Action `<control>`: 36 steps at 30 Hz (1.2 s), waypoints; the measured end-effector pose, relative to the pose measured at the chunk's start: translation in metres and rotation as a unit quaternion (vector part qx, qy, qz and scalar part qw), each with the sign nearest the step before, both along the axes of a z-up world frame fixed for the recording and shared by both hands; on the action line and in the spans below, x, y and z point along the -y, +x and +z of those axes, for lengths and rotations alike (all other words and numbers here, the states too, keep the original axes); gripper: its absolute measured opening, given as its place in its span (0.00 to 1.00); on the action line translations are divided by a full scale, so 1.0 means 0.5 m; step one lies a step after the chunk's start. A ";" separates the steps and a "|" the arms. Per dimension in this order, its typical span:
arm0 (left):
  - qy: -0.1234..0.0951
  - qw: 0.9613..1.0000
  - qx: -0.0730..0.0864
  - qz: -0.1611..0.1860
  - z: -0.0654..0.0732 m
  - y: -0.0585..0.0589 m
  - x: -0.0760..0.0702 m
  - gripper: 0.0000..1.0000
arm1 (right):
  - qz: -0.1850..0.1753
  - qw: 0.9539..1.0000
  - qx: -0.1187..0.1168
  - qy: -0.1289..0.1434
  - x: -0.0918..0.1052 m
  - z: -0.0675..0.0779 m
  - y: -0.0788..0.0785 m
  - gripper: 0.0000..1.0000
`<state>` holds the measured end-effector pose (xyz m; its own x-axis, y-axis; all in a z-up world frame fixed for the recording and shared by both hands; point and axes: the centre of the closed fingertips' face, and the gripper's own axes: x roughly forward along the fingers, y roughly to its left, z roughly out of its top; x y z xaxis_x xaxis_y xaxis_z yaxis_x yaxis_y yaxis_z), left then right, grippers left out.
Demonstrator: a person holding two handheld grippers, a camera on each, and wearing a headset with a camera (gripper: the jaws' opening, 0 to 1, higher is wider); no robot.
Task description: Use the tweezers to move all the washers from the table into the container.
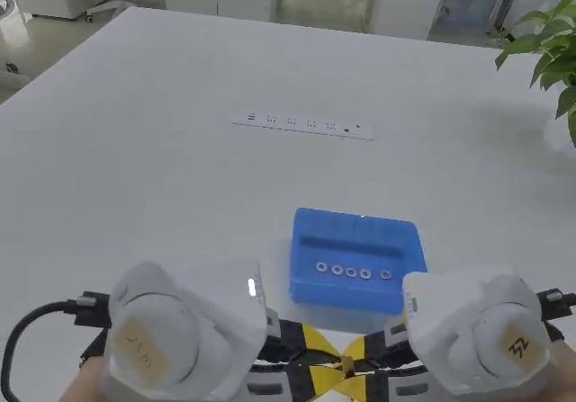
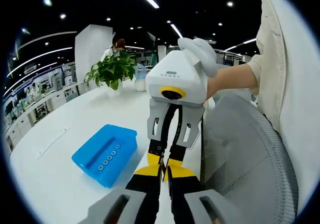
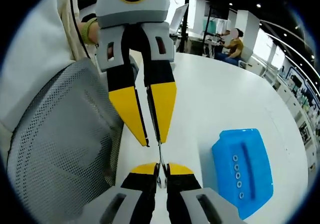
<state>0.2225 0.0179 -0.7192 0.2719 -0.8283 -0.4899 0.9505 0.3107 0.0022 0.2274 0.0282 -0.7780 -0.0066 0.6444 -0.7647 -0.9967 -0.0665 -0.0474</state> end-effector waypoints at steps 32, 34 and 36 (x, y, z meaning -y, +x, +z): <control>0.148 0.987 0.007 -0.056 -0.118 0.014 -0.076 0.00 | -0.166 0.982 -0.022 0.093 0.048 -0.002 0.027 0.33; 0.158 0.985 -0.003 -0.064 -0.137 0.015 -0.073 0.00 | -0.200 0.974 -0.024 0.107 0.074 0.012 0.029 0.34; 0.180 0.981 -0.007 -0.077 -0.156 0.017 -0.073 0.00 | -0.235 0.965 -0.015 0.118 0.104 0.028 0.034 0.36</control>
<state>0.2309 0.0542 -0.7974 0.1475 -0.6317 -0.7611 0.9869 0.1446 0.0713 0.2444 -0.0237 -0.7643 0.3081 0.7383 -0.6000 -0.9154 0.4018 0.0244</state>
